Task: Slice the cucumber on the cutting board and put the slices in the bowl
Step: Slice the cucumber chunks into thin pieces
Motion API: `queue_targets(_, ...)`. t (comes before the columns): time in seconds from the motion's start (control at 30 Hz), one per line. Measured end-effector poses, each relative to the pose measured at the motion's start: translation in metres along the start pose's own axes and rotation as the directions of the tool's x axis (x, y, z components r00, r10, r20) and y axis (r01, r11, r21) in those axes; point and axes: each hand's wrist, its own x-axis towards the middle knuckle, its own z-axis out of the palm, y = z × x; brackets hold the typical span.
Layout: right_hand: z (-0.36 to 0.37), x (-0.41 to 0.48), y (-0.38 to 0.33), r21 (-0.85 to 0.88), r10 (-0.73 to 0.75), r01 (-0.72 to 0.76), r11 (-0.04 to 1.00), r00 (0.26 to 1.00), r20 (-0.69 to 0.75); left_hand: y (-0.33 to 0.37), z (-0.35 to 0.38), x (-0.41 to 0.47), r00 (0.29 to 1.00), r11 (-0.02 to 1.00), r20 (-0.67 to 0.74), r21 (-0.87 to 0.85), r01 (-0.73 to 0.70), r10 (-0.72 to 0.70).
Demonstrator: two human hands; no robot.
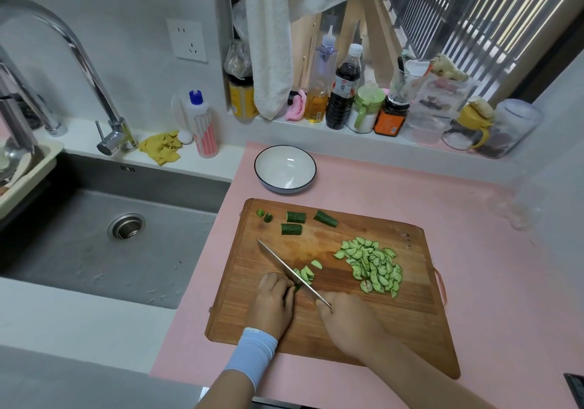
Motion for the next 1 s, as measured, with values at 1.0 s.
queue_targets(1.0, -0.001, -0.004, 0.000, 0.040, 0.011, -0.011, 0.999, 1.000, 0.014, -0.004, 0.002, -0.002, 1.000, 1.000, 0.020, -0.025, 0.009, -0.009)
